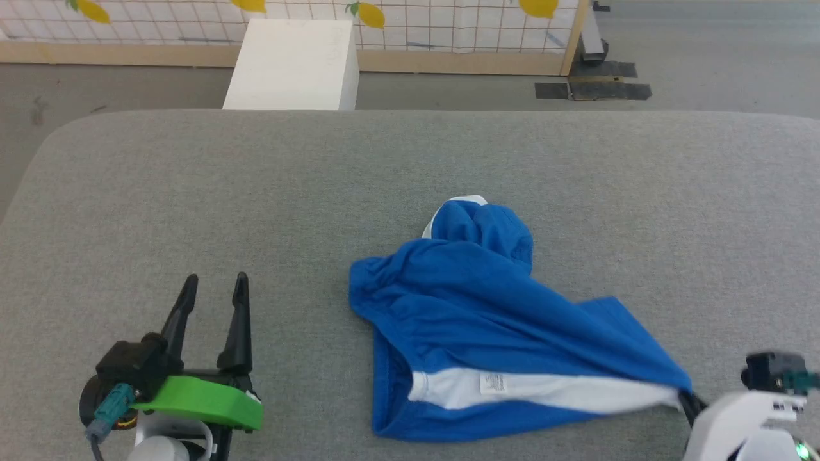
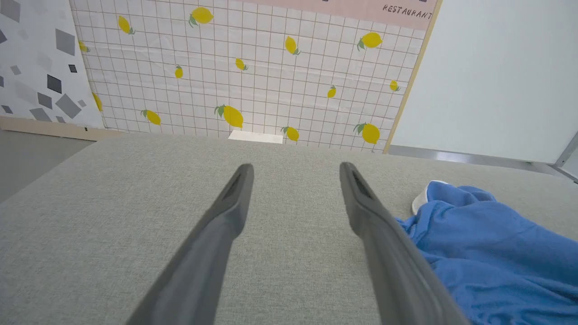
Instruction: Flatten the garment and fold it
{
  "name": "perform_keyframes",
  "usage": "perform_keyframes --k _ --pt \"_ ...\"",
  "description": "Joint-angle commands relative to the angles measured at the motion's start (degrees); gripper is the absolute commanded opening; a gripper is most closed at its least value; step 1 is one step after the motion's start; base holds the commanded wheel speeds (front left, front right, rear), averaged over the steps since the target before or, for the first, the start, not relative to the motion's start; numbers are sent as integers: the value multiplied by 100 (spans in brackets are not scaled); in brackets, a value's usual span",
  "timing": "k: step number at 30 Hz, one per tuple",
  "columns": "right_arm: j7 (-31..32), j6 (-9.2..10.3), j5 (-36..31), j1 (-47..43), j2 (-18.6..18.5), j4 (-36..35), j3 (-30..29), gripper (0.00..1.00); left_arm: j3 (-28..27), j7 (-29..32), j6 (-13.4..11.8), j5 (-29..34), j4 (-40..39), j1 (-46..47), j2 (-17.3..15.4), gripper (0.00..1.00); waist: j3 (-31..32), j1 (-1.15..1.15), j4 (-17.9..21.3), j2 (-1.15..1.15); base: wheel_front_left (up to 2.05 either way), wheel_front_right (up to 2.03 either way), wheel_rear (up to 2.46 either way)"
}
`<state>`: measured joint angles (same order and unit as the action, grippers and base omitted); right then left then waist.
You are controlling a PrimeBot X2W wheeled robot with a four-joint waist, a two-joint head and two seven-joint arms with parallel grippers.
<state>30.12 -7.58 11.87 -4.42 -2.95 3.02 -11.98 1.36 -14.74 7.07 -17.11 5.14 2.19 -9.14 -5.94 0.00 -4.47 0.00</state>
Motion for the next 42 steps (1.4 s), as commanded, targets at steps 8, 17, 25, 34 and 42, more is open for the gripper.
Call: perform_keyframes --k 8,17,25,34,42 --pt "-1160 9 952 214 7 73 -658 100 366 -25 41 -388 176 -56 -78 100 111 0 138 0 0 0 0" --pt "-1655 9 495 520 7 360 -1327 100 2215 2740 41 -1632 -165 183 -349 100 220 0 111 0 0 0 0" --pt "-1785 9 622 509 7 623 -1021 100 2625 3941 -69 -2006 -420 123 -383 100 111 0 261 0 0 0 0" --pt "-1896 9 597 581 7 722 -925 100 2779 3739 -27 -1978 -95 469 -242 0 -10 0 370 0 0 0 0" --pt "-1478 9 212 336 7 698 -572 100 2739 3635 -15 -2303 -273 392 -382 0 -18 0 318 0 0 0 0"
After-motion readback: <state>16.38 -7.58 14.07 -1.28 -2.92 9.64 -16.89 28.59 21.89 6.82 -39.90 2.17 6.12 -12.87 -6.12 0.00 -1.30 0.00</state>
